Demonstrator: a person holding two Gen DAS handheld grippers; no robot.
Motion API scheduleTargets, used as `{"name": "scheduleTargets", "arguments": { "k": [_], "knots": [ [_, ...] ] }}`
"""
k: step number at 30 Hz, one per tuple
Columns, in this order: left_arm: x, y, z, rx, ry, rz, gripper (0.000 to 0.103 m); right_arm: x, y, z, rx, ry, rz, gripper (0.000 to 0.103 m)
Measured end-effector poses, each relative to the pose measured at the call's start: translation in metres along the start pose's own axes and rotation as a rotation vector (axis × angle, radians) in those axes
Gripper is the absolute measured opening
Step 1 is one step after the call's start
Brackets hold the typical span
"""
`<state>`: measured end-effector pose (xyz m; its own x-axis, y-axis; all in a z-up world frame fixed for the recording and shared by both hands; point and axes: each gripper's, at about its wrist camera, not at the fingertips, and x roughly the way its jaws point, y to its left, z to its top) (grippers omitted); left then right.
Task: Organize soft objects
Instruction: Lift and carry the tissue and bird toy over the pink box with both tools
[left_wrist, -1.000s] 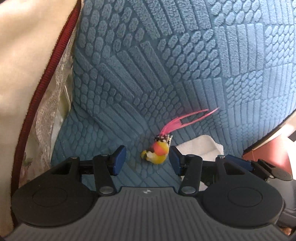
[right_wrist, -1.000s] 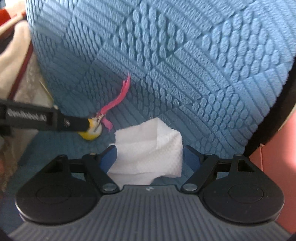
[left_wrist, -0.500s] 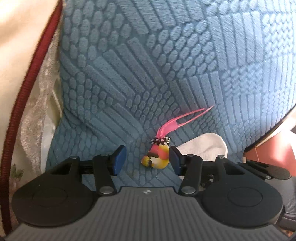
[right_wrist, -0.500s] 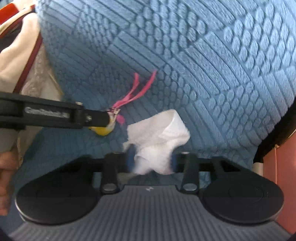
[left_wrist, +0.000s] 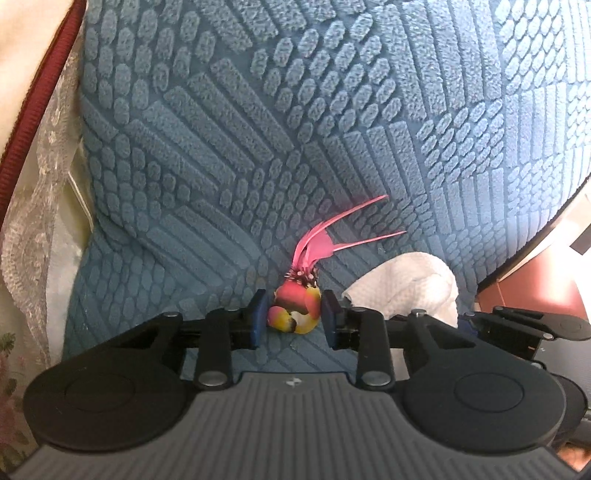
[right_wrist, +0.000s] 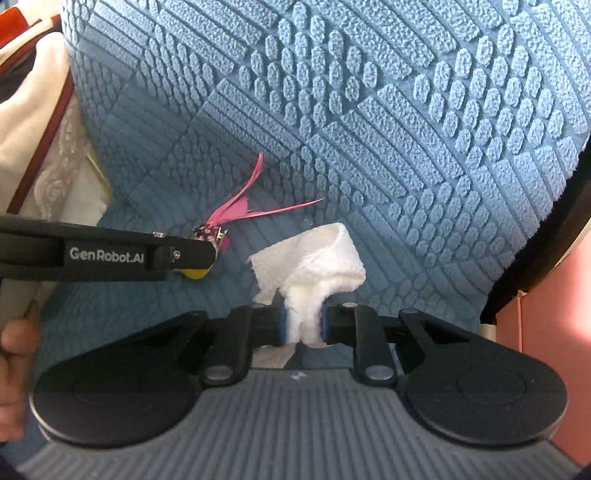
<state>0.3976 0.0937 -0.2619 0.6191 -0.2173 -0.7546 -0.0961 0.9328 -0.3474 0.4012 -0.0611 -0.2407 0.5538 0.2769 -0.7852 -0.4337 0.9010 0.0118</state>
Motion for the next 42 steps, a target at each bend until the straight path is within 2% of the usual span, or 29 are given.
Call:
{"name": "scheduleTargets", "arguments": {
  "k": [10, 21, 33, 39, 42],
  "knots": [
    [-0.004, 0.004, 0.002, -0.076, -0.019, 0.011, 0.035, -0.02, -0.019, -0.009, 0.027, -0.028, 0.004, 0.021],
    [-0.033, 0.001, -0.007, -0.119, -0.039, 0.044, 0.035, -0.052, -0.03, -0.014, 0.055, -0.045, 0.036, 0.021],
    [-0.083, 0.003, -0.026, -0.167, -0.077, 0.037, 0.035, -0.084, -0.035, -0.039, 0.108, -0.064, 0.04, 0.021],
    [-0.099, -0.004, -0.04, -0.165, -0.083, 0.045, 0.035, -0.108, -0.034, -0.056, 0.14, -0.074, 0.032, 0.021],
    [-0.094, -0.011, -0.045, -0.159, -0.086, 0.055, 0.035, -0.113, -0.034, -0.065, 0.151, -0.078, 0.027, 0.021]
  ]
}}
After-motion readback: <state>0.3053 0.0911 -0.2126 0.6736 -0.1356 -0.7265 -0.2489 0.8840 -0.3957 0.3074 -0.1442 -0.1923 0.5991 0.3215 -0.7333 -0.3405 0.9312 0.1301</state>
